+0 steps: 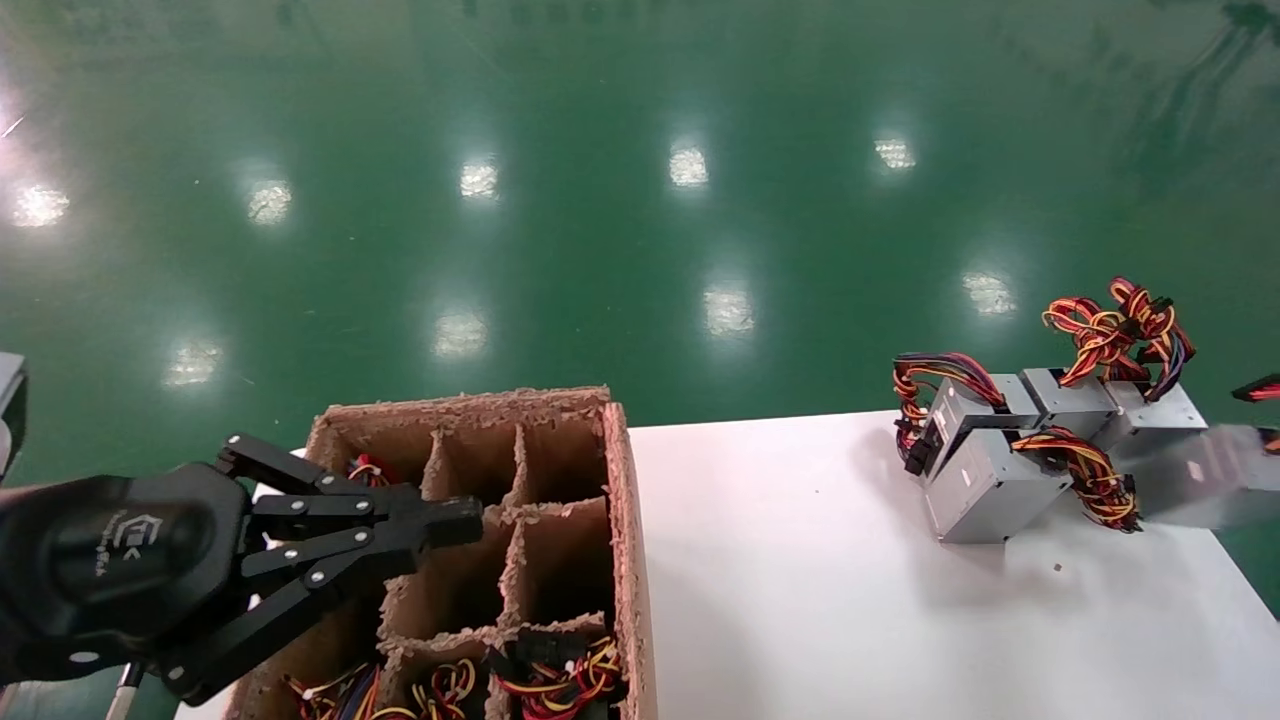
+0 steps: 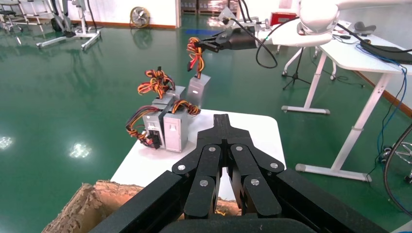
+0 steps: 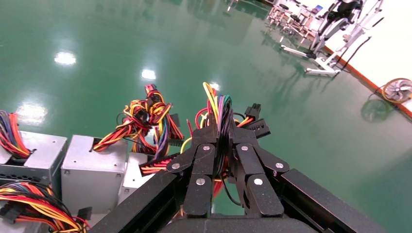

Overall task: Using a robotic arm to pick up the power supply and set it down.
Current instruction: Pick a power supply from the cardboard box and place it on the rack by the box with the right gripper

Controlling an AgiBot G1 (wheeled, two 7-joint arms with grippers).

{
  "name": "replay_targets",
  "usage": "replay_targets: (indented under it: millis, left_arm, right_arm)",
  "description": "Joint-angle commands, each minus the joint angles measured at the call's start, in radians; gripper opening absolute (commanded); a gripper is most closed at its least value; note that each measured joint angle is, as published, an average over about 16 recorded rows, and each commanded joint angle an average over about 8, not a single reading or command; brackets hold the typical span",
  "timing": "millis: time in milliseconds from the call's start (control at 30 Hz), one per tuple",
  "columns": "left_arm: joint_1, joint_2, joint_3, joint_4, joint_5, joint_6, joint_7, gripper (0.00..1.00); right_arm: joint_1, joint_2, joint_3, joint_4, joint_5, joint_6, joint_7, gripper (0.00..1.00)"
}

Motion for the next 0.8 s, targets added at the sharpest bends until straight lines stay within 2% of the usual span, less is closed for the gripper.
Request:
replay_targets:
  millis: [33, 300, 800]
  left_arm:
    - [0.0, 0.0, 0.0, 0.0, 0.0, 0.0, 0.0, 0.0]
    - [0.0, 0.0, 0.0, 0.0, 0.0, 0.0, 0.0, 0.0]
    - [0.0, 0.0, 0.0, 0.0, 0.0, 0.0, 0.0, 0.0]
  right_arm:
    - [-0.001, -0.005, 0.001, -0.002, -0.004, 0.001, -0.001, 0.0]
    - [-0.023, -0.022, 0.016, 0.063, -0.015, 0.047, 0.004, 0.0]
    - [-0.085, -0.02, 0.049, 0.226, -0.004, 0.192, 0.005, 0.0]
